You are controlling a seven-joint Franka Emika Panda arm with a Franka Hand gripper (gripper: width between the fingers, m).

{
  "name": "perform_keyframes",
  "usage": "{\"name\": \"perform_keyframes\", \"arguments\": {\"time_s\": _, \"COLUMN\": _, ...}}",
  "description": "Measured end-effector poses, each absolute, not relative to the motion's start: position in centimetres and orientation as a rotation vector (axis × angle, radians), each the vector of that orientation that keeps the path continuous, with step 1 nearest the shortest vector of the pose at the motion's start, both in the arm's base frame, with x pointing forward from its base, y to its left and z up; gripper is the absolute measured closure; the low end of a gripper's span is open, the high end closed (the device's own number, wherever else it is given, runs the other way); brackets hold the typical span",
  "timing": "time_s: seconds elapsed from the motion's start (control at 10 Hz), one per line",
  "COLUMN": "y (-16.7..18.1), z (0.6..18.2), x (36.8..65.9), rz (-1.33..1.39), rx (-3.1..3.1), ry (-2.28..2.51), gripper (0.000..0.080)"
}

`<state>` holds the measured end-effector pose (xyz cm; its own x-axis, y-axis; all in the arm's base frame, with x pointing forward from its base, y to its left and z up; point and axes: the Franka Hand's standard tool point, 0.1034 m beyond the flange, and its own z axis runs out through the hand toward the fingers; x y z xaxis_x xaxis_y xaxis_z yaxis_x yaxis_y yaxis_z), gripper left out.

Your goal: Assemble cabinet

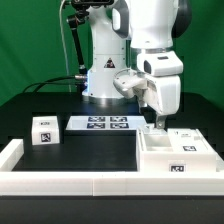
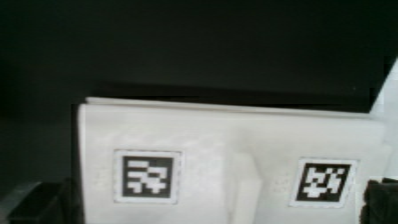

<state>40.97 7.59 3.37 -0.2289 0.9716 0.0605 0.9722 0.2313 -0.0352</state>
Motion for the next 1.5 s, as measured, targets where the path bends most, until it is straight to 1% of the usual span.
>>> {"name": "perform_keyframes", "arguments": {"time_s": 0.3, "y": 7.9, "z": 1.5, "x": 39.6, "rz": -0.01, "rx": -1.893, "ry": -2.386, "gripper": 0.0002}}
{"name": "perform_keyframes", "arguments": {"time_s": 0.5, "y": 8.1, "z": 1.1, "x": 39.2, "rz": -0.002, "rx": -1.906, "ry": -2.364, "gripper": 0.0002}}
{"name": "perform_keyframes", "arguments": {"time_s": 0.6, "y": 8.2, "z": 1.1, "x": 39.2, "rz": -0.002, "rx": -1.915, "ry": -2.356, "gripper": 0.0023}}
{"name": "perform_keyframes", "arguments": {"time_s": 0.7, "y": 8.2, "z": 1.1, "x": 39.2, "rz": -0.001, "rx": -1.926, "ry": -2.347, "gripper": 0.0155}}
{"name": "perform_keyframes", "arguments": {"time_s": 0.8, "y": 8.2, "z": 1.1, "x": 39.2, "rz": 0.0, "rx": -1.927, "ry": -2.346, "gripper": 0.0332}}
{"name": "perform_keyframes", "arguments": {"time_s": 0.9, "y": 8.1, "z": 1.1, "x": 39.2, "rz": 0.0, "rx": -1.928, "ry": -2.345, "gripper": 0.0332}}
{"name": "perform_keyframes", "arguments": {"time_s": 1.0, "y": 8.1, "z": 1.1, "x": 39.2, "rz": 0.0, "rx": -1.93, "ry": -2.343, "gripper": 0.0467}}
{"name": "perform_keyframes", "arguments": {"time_s": 1.1, "y": 8.0, "z": 1.1, "x": 39.2, "rz": 0.0, "rx": -1.93, "ry": -2.343, "gripper": 0.0467}}
{"name": "perform_keyframes", "arguments": {"time_s": 1.2, "y": 8.0, "z": 1.1, "x": 39.2, "rz": 0.001, "rx": -1.933, "ry": -2.341, "gripper": 0.0667}}
{"name": "perform_keyframes", "arguments": {"time_s": 1.3, "y": 7.9, "z": 1.2, "x": 39.4, "rz": -0.005, "rx": -1.938, "ry": -2.342, "gripper": 0.0667}}
{"name": "perform_keyframes", "arguments": {"time_s": 1.4, "y": 7.9, "z": 1.2, "x": 39.5, "rz": -0.005, "rx": -1.938, "ry": -2.342, "gripper": 0.0731}}
{"name": "perform_keyframes", "arguments": {"time_s": 1.5, "y": 7.9, "z": 1.2, "x": 39.5, "rz": -0.005, "rx": -1.938, "ry": -2.342, "gripper": 0.0731}}
